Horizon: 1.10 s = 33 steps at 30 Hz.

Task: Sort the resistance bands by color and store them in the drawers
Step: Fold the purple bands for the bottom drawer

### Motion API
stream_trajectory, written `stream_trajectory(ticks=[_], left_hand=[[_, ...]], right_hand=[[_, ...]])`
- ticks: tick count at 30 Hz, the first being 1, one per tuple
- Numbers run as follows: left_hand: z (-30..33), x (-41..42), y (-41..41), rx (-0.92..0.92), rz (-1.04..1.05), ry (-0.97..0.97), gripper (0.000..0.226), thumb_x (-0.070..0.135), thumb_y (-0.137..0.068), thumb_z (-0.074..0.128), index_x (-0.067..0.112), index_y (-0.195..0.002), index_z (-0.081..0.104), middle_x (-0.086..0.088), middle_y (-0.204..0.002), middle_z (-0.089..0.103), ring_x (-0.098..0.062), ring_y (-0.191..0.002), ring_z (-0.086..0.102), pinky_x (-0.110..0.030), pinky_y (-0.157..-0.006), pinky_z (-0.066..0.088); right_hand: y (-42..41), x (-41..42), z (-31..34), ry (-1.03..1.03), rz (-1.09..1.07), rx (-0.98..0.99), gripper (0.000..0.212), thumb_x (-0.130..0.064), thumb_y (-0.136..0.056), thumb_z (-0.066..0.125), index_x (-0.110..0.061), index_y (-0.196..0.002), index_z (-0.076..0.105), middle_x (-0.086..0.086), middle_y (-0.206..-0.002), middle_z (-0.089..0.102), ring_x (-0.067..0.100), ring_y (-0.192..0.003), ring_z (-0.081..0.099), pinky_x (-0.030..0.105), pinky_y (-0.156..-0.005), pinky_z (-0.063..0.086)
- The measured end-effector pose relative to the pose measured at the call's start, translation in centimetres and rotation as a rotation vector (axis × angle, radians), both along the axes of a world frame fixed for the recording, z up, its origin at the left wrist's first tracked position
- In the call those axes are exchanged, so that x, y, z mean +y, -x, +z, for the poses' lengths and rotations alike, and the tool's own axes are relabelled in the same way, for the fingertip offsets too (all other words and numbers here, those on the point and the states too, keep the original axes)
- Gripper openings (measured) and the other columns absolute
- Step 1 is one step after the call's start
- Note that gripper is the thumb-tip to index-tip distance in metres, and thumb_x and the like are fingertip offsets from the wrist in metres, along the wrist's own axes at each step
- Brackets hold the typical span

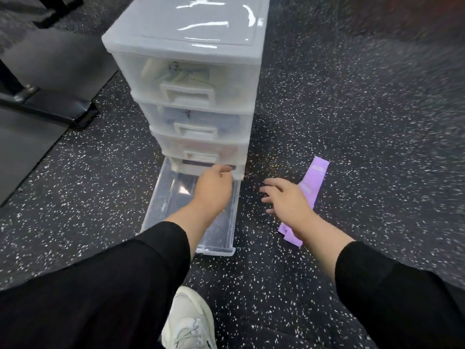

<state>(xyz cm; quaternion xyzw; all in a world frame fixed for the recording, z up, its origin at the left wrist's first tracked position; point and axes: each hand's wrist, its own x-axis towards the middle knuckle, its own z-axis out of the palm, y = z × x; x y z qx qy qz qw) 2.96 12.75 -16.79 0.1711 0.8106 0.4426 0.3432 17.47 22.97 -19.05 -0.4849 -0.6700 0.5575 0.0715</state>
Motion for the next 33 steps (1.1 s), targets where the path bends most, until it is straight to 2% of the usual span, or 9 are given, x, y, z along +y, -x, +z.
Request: stream_trajectory(ticks=[5, 7, 9, 12, 17, 20, 26, 29, 33], left_hand=[[-1.1, 3.2, -5.5, 0.14, -0.292, 0.097, 0.032, 0.018, -0.099, 0.048, 0.023, -0.126, 0.063, 0.002, -0.096, 0.072, -0.016, -0.073, 0.063, -0.025, -0.059, 0.046], [-1.9, 4.0, -6.9, 0.146, -0.344, 0.155, 0.033, 0.018, -0.099, 0.047, 0.021, -0.128, 0.062, 0.001, -0.091, 0.069, -0.017, -0.068, 0.058, -0.025, -0.056, 0.041], [-3.0, 4.7, -8.1, 0.117, -0.385, 0.216, 0.035, 0.016, -0.099, 0.044, 0.019, -0.13, 0.059, -0.002, -0.09, 0.066, -0.019, -0.067, 0.057, -0.025, -0.056, 0.039], [-4.5, 5.5, -9.5, 0.098, -0.436, 0.278, 0.037, 0.016, -0.098, 0.044, 0.016, -0.132, 0.059, -0.01, -0.1, 0.071, -0.031, -0.082, 0.065, -0.027, -0.066, 0.043], [-7.7, 7.4, -10.8, 0.131, -0.494, 0.365, 0.037, 0.017, -0.098, 0.043, 0.019, -0.131, 0.058, -0.008, -0.11, 0.071, -0.02, -0.078, 0.059, -0.028, -0.063, 0.044], [-8.9, 9.3, -11.1, 0.202, -0.538, 0.404, 0.038, 0.017, -0.1, 0.043, 0.018, -0.135, 0.057, -0.005, -0.124, 0.068, -0.025, -0.103, 0.063, -0.032, -0.087, 0.051], [-11.0, 14.4, -11.3, 0.282, -0.601, 0.388, 0.042, 0.018, -0.099, 0.046, 0.017, -0.14, 0.05, -0.009, -0.134, 0.058, -0.028, -0.107, 0.061, -0.038, -0.09, 0.05], [-12.2, 16.4, -11.5, 0.298, -0.668, 0.409, 0.041, 0.016, -0.099, 0.046, 0.017, -0.14, 0.05, -0.013, -0.136, 0.054, -0.029, -0.099, 0.059, -0.033, -0.079, 0.044], [-13.1, 18.0, -11.8, 0.354, -0.702, 0.508, 0.04, 0.018, -0.1, 0.044, 0.019, -0.14, 0.052, -0.015, -0.144, 0.042, -0.036, -0.118, 0.055, -0.037, -0.094, 0.046]], right_hand=[[-7.9, 3.1, -2.2, -0.172, 0.157, -0.296, 0.038, -0.022, -0.102, 0.046, -0.017, -0.138, 0.059, 0.001, -0.136, 0.063, 0.022, -0.11, 0.062, 0.032, -0.095, 0.048], [-10.2, 4.1, -2.8, -0.207, 0.175, -0.375, 0.041, -0.019, -0.102, 0.045, -0.014, -0.141, 0.057, 0.004, -0.142, 0.061, 0.023, -0.124, 0.058, 0.031, -0.102, 0.045], [-11.8, 4.9, -3.5, -0.208, 0.19, -0.414, 0.042, -0.019, -0.102, 0.046, -0.015, -0.143, 0.055, 0.004, -0.141, 0.062, 0.022, -0.12, 0.062, 0.03, -0.098, 0.047], [-13.4, 5.9, -4.7, -0.166, 0.242, -0.441, 0.041, -0.021, -0.104, 0.045, -0.018, -0.144, 0.053, 0.004, -0.134, 0.065, 0.021, -0.1, 0.067, 0.029, -0.082, 0.049], [-14.5, 7.4, -7.2, -0.152, 0.353, -0.428, 0.05, -0.02, -0.105, 0.044, -0.019, -0.155, 0.039, 0.004, -0.158, 0.043, 0.023, -0.139, 0.047, 0.033, -0.113, 0.037], [-14.3, 8.0, -8.9, -0.212, 0.474, -0.422, 0.053, -0.017, -0.105, 0.04, -0.019, -0.158, 0.033, 0.003, -0.167, 0.027, 0.024, -0.152, 0.027, 0.039, -0.124, 0.025], [-13.5, 9.7, -10.7, -0.311, 0.636, -0.51, 0.056, -0.022, -0.108, 0.033, -0.024, -0.162, 0.017, -0.006, -0.171, 0.006, 0.021, -0.157, 0.006, 0.058, -0.12, 0.021], [-13.5, 10.7, -11.5, -0.298, 0.672, -0.526, 0.057, -0.023, -0.108, 0.032, -0.026, -0.162, 0.016, -0.009, -0.171, 0.003, 0.02, -0.158, 0.003, 0.058, -0.123, 0.012], [-13.6, 11.3, -11.6, -0.339, 0.619, -0.465, 0.053, -0.021, -0.106, 0.034, -0.027, -0.159, 0.026, -0.011, -0.168, 0.017, 0.017, -0.154, 0.013, 0.057, -0.122, 0.011]])
